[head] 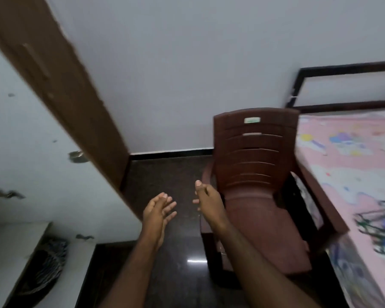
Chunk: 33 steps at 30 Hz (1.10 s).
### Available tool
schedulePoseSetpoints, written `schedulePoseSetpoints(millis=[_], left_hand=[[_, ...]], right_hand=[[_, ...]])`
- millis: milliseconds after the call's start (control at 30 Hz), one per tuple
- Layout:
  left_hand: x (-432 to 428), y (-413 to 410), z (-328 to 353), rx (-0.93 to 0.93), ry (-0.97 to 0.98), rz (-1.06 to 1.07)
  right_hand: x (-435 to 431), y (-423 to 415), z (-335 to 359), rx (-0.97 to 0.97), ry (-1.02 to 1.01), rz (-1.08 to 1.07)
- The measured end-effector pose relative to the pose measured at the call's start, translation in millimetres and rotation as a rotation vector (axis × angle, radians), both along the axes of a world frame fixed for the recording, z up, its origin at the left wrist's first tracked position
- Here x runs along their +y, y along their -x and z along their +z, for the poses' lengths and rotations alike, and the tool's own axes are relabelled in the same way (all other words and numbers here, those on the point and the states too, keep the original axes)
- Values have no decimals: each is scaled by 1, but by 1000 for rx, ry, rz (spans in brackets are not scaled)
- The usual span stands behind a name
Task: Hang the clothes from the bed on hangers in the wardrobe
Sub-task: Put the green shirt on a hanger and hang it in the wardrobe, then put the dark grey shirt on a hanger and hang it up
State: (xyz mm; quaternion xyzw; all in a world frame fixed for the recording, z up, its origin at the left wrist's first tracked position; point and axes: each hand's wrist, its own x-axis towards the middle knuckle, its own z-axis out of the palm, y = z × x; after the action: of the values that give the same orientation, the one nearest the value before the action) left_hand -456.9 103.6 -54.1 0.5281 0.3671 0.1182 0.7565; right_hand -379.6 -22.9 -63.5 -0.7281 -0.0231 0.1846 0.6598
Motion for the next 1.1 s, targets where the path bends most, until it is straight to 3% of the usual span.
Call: schedulePoseSetpoints(millis=[267,567,867,1100], left_hand=[[-114,-51,-7,-25,164,-440],[-247,-33,-9,9,289,-923],[-416,-11,-11,31,77,-1388],[-544,-6,-23,65,-45,-1555]], right_hand=[[-106,6,9,103,-63,-412],[-234,76,9,139,-47,-923],[-384,147,-15,140,-235,-1390],[-516,186,-33,202,-382,-1581]])
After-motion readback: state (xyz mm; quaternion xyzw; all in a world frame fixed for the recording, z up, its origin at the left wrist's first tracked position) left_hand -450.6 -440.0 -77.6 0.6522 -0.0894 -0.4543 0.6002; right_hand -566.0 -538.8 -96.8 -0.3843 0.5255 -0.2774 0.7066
